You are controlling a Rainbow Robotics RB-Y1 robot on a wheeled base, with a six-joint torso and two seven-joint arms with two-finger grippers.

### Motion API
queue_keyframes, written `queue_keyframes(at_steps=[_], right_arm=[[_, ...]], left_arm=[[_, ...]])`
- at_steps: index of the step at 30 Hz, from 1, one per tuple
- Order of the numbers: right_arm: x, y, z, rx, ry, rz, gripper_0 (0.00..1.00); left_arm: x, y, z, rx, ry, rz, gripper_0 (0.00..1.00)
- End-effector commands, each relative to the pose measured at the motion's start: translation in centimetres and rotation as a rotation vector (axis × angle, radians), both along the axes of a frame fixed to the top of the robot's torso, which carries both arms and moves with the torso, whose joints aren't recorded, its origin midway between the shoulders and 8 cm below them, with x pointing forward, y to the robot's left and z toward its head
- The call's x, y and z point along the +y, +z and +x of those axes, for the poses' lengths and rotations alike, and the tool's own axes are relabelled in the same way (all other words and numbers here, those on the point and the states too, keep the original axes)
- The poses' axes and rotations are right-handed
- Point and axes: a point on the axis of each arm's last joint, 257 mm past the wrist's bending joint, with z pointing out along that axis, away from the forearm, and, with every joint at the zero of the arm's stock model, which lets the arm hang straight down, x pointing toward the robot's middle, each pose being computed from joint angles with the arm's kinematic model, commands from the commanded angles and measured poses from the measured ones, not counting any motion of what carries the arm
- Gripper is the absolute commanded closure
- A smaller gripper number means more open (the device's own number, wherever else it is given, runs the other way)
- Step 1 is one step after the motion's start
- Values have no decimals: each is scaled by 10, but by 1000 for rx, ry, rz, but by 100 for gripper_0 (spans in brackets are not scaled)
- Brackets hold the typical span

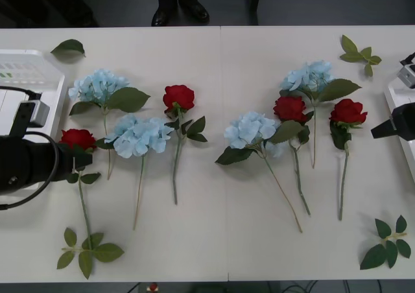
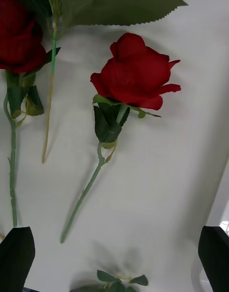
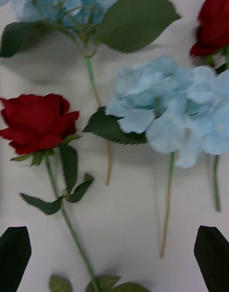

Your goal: Place the red flowers into the right box and the blue flowers into the left box. If a person shows an open palm, hand one flower to the person first, then continue sorting.

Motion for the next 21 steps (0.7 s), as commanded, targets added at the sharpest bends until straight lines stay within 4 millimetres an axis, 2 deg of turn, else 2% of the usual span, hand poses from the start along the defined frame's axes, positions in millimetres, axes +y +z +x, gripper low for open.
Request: queue_keyframes(at_steps=[1, 4, 9, 14, 21], right_arm=[[-6, -18, 5, 31, -106, 21, 0], [0, -33, 9, 36, -107, 9, 0], [9, -54, 12, 44, -91, -16, 0], [20, -77, 21, 46, -118, 28, 0], [34, -93, 36, 37, -140, 61, 0]], left_arm=[[10, -13, -2, -13, 85, 33, 0], [27, -30, -1, -11, 129, 97, 0], [48, -61, 14, -31, 180, 168, 0], [52, -81, 24, -25, 194, 175, 0], [44, -105, 25, -1, 203, 209, 0]])
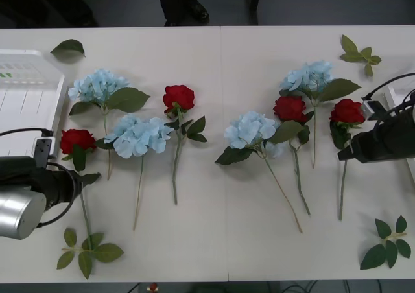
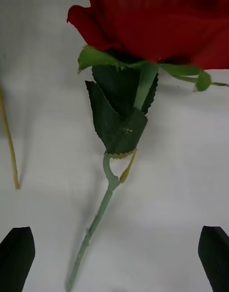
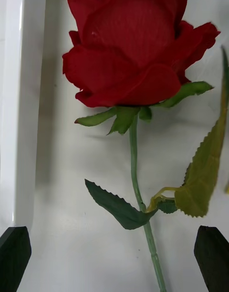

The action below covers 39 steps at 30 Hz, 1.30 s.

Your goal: Place the red flowers into the right box and the blue flowers into the left box. If a person shows an open palm, hand one flower to the person first, then continue sorting.

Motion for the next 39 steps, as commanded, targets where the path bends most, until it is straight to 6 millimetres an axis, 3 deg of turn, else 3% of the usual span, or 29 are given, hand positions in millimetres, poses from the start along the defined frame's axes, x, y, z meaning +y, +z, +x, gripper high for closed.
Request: queue_keyframes(at_steps=[1, 6, 14, 28, 30, 33, 34, 36, 38, 39], right_arm=[[12, 11, 26, -59, -38, 32, 0], [20, 4, 35, -77, -43, 39, 0], [21, -6, 40, -89, -59, 29, 0], [15, -23, 43, -97, -77, 7, 0], [14, -24, 45, -103, -79, 4, 0], [15, -25, 45, -106, -74, 0, 18], [15, -26, 45, -105, -75, 0, 30], [14, -28, 45, -102, -79, -2, 45], [14, -29, 45, -102, -77, -6, 59], [14, -28, 45, -105, -75, -9, 73]], left_arm=[[-16, 3, 12, -32, 0, -12, 0], [-28, -4, 14, -27, -9, -2, 0], [-24, -24, 20, -26, 2, 24, 0], [-25, -38, 22, -24, 16, 14, 0], [-24, -41, 24, -31, 16, 16, 7], [-23, -42, 26, -37, 19, 21, 43], [-24, -42, 26, -38, 20, 18, 70], [-25, -43, 26, -38, 23, 15, 100], [-24, -43, 26, -38, 23, 15, 100], [-25, -43, 26, -38, 24, 12, 100]])
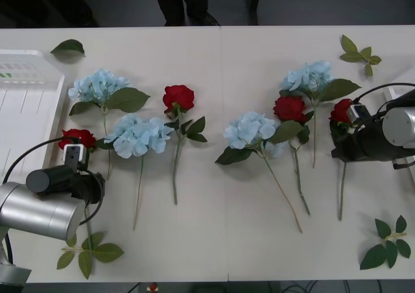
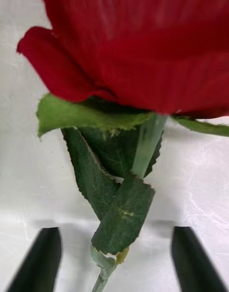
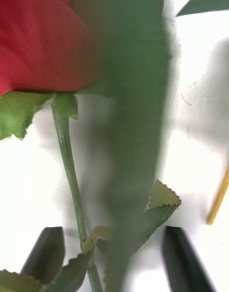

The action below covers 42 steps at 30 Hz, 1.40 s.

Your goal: Place the red flowers into the right box and the blue flowers into the left box. If a person shows an open palm, hand one flower to the person first, then continue sorting.

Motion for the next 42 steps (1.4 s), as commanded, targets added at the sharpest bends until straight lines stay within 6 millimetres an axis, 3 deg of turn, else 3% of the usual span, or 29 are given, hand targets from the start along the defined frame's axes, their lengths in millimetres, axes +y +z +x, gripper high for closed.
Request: queue_keyframes(at_steps=[1, 2, 4, 11, 14, 18, 25, 29, 32, 35, 42], right_arm=[[12, 10, 12, -30, -19, 26, 80], [12, 10, 13, -32, -16, 24, 91], [11, 10, 13, -32, -16, 22, 100], [9, 14, 14, -40, -6, 14, 100], [3, 29, 18, -63, 3, 1, 100], [-4, 62, 19, -86, 27, -33, 100], [-33, 131, 13, -129, 45, -119, 100], [-68, 171, 16, -172, 69, -261, 100], [-97, 194, 16, -188, 70, -343, 100], [-133, 214, 10, -181, 47, -421, 100], [-212, 228, -2, -124, -95, -519, 100]], left_arm=[[8, 2, 5, -9, 29, -3, 100], [7, 2, 5, -8, 29, -8, 100], [6, 2, 4, -8, 30, -12, 100], [7, 2, 5, -14, 43, -23, 100], [8, 8, 9, -30, 46, -22, 100], [6, 33, 16, -62, 46, -36, 100], [13, 106, 9, -98, 73, -81, 100], [26, 146, 2, -135, 82, -42, 100], [21, 178, 7, -199, 49, -50, 100], [-1, 215, 22, -300, -33, -99, 100], [-73, 281, 54, -505, -294, -218, 100]])
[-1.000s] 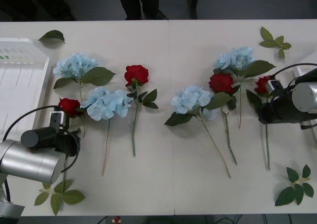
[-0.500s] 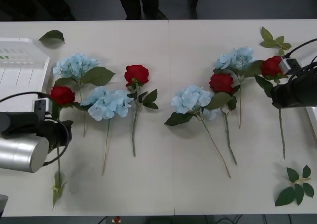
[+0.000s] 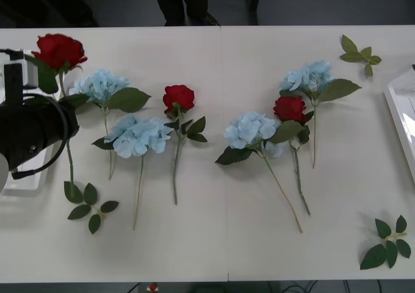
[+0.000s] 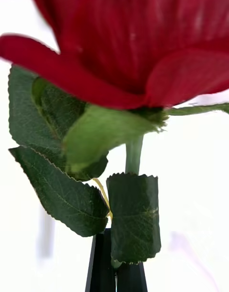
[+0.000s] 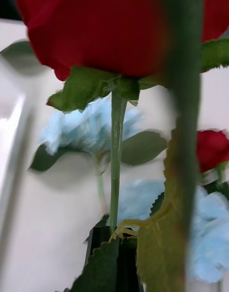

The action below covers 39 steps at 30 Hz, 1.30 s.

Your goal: Place the red flowers into the right box and the blue flowers into the left box. If a person shows an open palm, hand one flower to the person first, then continue sorting.

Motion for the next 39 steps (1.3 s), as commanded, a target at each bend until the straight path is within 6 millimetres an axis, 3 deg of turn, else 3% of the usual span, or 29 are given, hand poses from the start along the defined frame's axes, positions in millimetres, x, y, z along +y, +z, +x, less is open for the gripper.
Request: queue_keyframes(at_steps=[1, 6, 11, 16, 25, 27, 30, 32, 35, 39], right_arm=[[-45, 26, 0, -8, -58, -71, 100], [-85, 17, 3, -14, -130, -68, 100], [-103, -5, 11, -19, -152, -71, 100], [-116, -31, 10, -18, -168, -68, 100], [-126, -57, 11, -21, -168, -77, 97], [-125, -57, 13, -21, -162, -78, 85], [-117, -59, 17, -29, -146, -56, 16], [-111, -58, 21, -37, -133, -38, 2], [-103, -55, 26, -44, -107, -25, 0], [-79, -32, 31, -25, -1, -10, 0]], left_arm=[[-39, 50, 13, -148, -157, 16, 100], [-95, 78, 8, -259, -326, -69, 100], [-151, 91, -7, -306, -479, -163, 100], [-212, 105, -27, -348, -634, -375, 100], [-270, 107, -41, -338, -800, -512, 100], [-280, 111, -41, -362, -814, -530, 100], [-298, 117, -39, -377, -831, -583, 100], [-308, 119, -37, -376, -841, -611, 100], [-317, 120, -32, -377, -842, -630, 100], [-334, 122, -25, -364, -847, -668, 100]])
